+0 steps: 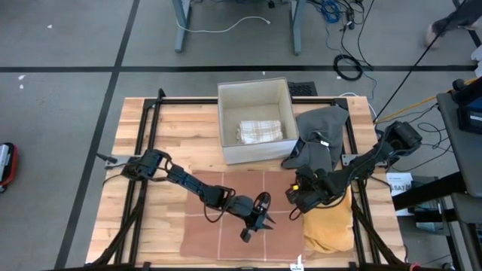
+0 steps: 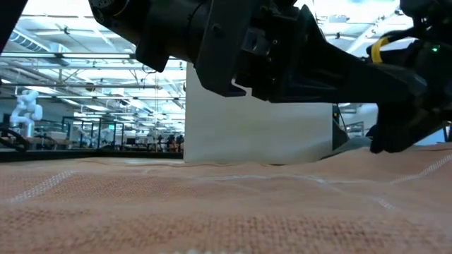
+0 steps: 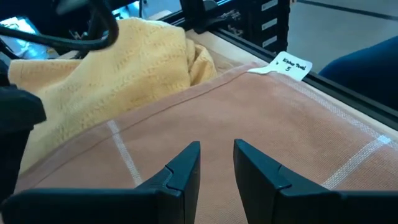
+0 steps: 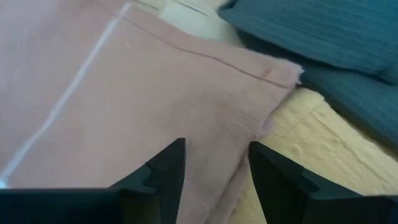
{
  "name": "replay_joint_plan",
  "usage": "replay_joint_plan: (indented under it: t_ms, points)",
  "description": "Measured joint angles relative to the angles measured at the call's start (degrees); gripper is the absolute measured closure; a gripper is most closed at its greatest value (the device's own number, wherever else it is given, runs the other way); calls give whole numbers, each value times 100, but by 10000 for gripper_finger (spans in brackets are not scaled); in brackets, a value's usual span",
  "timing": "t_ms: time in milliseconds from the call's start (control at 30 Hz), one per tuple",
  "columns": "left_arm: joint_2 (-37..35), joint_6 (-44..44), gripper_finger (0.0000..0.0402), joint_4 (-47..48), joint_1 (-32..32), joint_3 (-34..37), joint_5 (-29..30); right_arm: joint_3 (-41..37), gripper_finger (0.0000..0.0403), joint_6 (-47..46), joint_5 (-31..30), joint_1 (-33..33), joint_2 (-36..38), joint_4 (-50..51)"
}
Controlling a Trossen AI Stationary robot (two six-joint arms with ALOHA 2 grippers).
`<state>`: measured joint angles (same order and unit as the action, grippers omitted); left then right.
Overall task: Fold towel
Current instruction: Fold the light brown towel
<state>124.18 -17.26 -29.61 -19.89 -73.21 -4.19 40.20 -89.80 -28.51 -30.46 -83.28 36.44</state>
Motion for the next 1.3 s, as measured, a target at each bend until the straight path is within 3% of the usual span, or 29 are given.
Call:
replay_joint_plan:
  t_ms: [400,467,567,800,1000,1167,1300]
  points:
    - [0,25,299,-67,10,0,-13,-392,241,-234,-151,9,6,-811]
    - [0,83,299,-148,12,0,-322,-393,251,-213,-164,9,6,-811]
    - [0,195,299,-261,-29,-2,-793,-393,280,-86,-169,9,6,-820]
    - [0,138,299,-363,-268,-2,-833,-393,393,481,5,11,6,-832]
    - [0,-65,299,-616,-427,-2,-882,-393,400,730,2,11,7,-857]
    - [0,-751,299,-711,-635,-2,-863,-393,401,1160,-72,39,197,-919]
    - [0,-617,299,-816,-641,-2,-751,-393,402,1427,-149,39,493,-959]
